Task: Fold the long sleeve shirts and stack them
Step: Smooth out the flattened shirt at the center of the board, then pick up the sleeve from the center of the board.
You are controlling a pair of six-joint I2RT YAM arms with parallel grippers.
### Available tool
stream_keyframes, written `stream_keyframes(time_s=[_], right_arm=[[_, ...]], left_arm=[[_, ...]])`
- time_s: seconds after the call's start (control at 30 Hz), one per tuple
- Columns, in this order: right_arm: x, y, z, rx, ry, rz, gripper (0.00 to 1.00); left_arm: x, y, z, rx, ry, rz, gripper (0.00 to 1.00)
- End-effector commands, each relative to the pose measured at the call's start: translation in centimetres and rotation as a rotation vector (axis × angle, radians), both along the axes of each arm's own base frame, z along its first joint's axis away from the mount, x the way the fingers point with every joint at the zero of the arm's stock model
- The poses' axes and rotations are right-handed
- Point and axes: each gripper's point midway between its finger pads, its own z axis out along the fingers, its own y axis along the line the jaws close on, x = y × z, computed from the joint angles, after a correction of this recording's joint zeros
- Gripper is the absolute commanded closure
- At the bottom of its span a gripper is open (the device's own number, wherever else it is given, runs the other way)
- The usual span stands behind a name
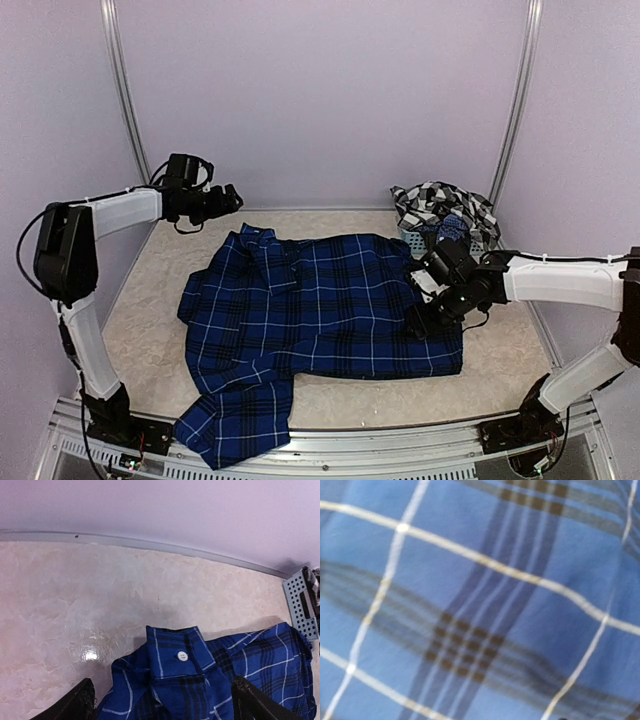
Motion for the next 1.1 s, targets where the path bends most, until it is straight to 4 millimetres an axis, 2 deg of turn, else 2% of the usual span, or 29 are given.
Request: stream_keyframes(time_s=[0.0,0.07,0.1,0.13,0.2,0.23,0.3,0.33,0.43,0.53,0.63,0.77,0.87,1.0,1.07], right_arm=[[-2.3,1.1,1.5,0.062,-0.010,0.044,0.38],[-3.4,1.4,1.6,0.066,0.002,0.060,0.38],[-3.9,1.3,1.5,0.060,0.013,0.060,0.38],[-4.5,1.1,1.3,0.044,0.030,0.055,0.38],[-5.5,0.7,0.8,0.016,0.064,0.044,0.38],[-6.0,0.4,0.6,0.004,0.080,0.038,0.38],[-6.7,0.0,0.1,-0.019,0.108,0.032,0.38],[-7.0,-0.2,0.0,-0.031,0.118,0.031,0.38],[-7.7,-0.6,-0.2,-0.050,0.132,0.031,0.38],[-8.1,-0.4,-0.1,-0.041,0.141,0.050,0.38],[-8.1,-0.3,-0.4,-0.050,0.146,0.062,0.38],[-8.0,-0.1,-1.1,-0.068,0.153,0.078,0.39],[-7.8,0.5,-1.4,-0.065,0.158,0.091,0.39],[-7.6,0.7,-1.5,-0.068,0.152,0.094,0.39],[-7.5,0.9,-1.5,-0.067,0.151,0.095,0.39]], left_arm=[[-2.4,1.3,7.1,-0.020,-0.157,0.040,0.02],[-4.9,1.2,6.5,-0.025,-0.131,0.019,0.01],[-6.5,1.0,6.9,-0.031,-0.128,0.009,0.01],[-8.4,0.6,5.1,-0.027,-0.080,-0.003,0.01],[-11.9,-0.6,3.7,-0.041,-0.024,-0.032,0.01],[-14.0,-1.2,3.9,-0.049,-0.012,-0.052,0.02],[-18.0,-2.6,2.4,-0.024,0.057,-0.090,0.04],[-20.0,-2.9,2.3,-0.005,0.076,-0.101,0.05],[-25.6,-2.7,0.2,0.052,0.203,-0.079,0.07],[-30.8,-2.1,-0.9,0.049,0.297,-0.068,0.11],[-35.5,-3.0,-1.8,-0.001,0.373,-0.110,0.17],[-40.4,-5.2,-4.1,-0.018,0.458,-0.204,0.27],[-43.2,-6.4,-5.9,0.024,0.526,-0.255,0.30],[-45.6,-7.1,-8.0,0.103,0.596,-0.304,0.30],[-46.1,-6.7,-9.3,0.156,0.625,-0.309,0.30]])
